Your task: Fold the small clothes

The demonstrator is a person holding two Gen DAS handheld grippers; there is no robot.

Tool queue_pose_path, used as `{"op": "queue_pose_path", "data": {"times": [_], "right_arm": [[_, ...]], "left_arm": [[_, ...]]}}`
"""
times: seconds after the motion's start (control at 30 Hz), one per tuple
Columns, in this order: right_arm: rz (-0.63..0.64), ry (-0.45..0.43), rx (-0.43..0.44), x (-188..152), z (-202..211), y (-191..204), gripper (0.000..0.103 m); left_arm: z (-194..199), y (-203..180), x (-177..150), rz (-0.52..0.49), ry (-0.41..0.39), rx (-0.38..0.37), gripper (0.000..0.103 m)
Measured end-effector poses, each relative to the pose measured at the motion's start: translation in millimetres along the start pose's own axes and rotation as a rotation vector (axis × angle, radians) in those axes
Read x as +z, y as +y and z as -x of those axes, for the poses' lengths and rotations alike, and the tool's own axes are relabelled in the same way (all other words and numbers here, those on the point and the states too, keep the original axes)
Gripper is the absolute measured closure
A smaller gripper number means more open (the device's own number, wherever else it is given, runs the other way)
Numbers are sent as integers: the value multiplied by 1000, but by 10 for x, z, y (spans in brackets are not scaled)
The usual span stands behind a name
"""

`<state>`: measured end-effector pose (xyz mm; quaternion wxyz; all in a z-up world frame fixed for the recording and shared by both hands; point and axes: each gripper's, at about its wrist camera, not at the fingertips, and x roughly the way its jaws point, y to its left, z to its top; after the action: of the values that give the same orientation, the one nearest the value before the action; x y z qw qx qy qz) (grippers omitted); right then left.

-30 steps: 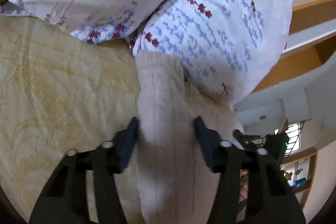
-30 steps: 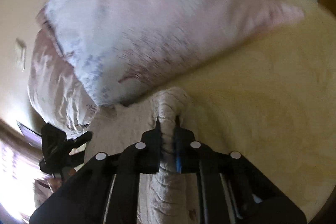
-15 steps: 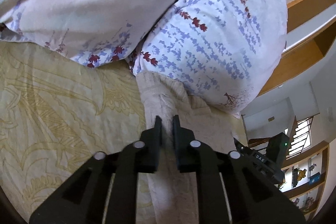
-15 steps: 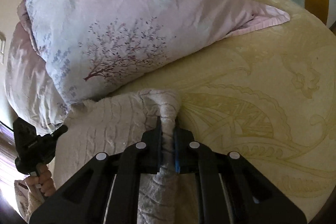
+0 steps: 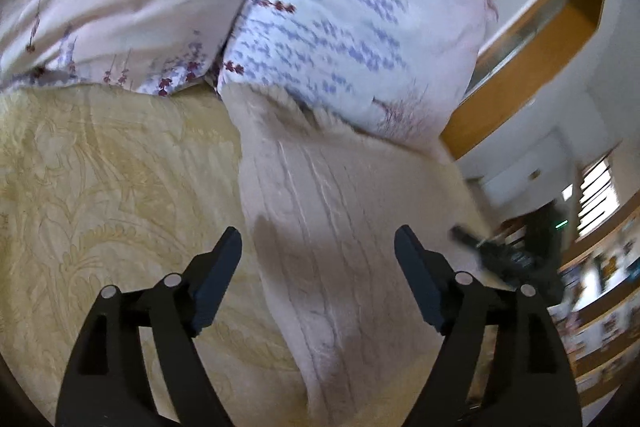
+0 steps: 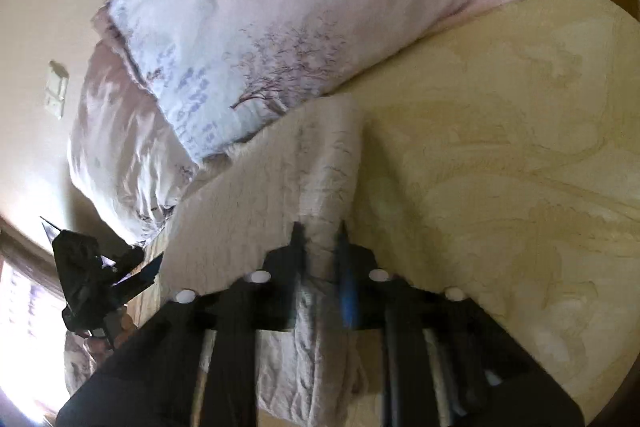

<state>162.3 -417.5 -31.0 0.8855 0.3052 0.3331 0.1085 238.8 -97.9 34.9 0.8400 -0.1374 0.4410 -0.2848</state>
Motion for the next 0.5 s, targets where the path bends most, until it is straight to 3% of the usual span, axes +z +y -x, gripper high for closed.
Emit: {"op": "queue_pose_path", "data": {"times": [0.1, 0.23, 0.37, 0.43, 0.5], "right_arm": [[24, -50, -66, 21, 97, 24, 94], [-33, 16, -142, -61, -101, -221, 94], [-77, 22, -112, -79, -79, -318, 92], [-99, 12, -77, -83, 20, -323, 87], [-120, 10, -41, -116, 151, -340, 74]], "left_arm": [[-43, -105, -69, -46, 6, 53, 24], [-102, -145, -128, -64, 18, 91, 21], [-177, -149, -172, -71, 38, 107, 19], [-192, -153, -176, -70, 41, 108, 18], [-187, -159, -189, -73, 44, 110, 18]]}}
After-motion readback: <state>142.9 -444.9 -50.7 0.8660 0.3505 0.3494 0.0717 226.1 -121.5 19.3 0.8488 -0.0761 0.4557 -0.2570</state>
